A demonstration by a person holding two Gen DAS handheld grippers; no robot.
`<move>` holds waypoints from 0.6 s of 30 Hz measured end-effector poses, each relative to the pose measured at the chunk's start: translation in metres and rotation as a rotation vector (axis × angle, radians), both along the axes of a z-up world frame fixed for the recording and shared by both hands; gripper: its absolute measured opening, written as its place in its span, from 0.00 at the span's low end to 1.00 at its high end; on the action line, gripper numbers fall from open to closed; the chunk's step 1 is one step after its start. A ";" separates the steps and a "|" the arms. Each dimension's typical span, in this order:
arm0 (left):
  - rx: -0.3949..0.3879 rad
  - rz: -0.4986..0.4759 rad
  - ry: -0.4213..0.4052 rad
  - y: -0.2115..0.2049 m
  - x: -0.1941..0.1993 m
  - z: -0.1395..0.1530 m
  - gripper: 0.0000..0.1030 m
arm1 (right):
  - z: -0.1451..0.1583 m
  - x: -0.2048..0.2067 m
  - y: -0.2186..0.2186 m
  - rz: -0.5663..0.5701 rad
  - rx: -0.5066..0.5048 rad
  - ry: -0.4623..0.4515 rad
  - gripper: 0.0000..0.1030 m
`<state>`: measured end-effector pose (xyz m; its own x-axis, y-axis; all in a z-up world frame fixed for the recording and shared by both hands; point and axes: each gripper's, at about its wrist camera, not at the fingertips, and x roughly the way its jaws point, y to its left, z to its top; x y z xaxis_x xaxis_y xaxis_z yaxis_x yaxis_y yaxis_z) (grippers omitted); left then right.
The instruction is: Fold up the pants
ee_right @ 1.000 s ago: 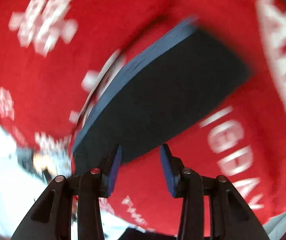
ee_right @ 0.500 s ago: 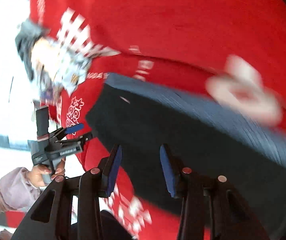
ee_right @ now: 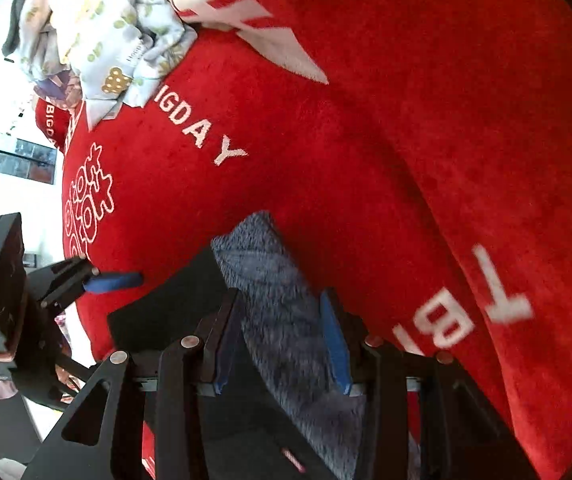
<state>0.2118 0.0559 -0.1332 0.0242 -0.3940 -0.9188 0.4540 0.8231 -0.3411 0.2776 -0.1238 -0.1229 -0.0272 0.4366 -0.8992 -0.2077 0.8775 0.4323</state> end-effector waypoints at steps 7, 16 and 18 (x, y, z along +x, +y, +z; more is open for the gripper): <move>0.005 -0.013 -0.034 0.006 -0.014 0.017 0.40 | 0.026 -0.004 0.008 0.034 0.104 0.027 0.04; 0.115 0.145 -0.068 0.021 -0.009 0.012 0.45 | -0.013 0.006 0.024 -0.070 -0.049 0.020 0.16; 0.097 0.128 -0.092 0.015 -0.013 0.022 0.55 | -0.005 0.003 0.013 -0.159 -0.033 0.027 0.22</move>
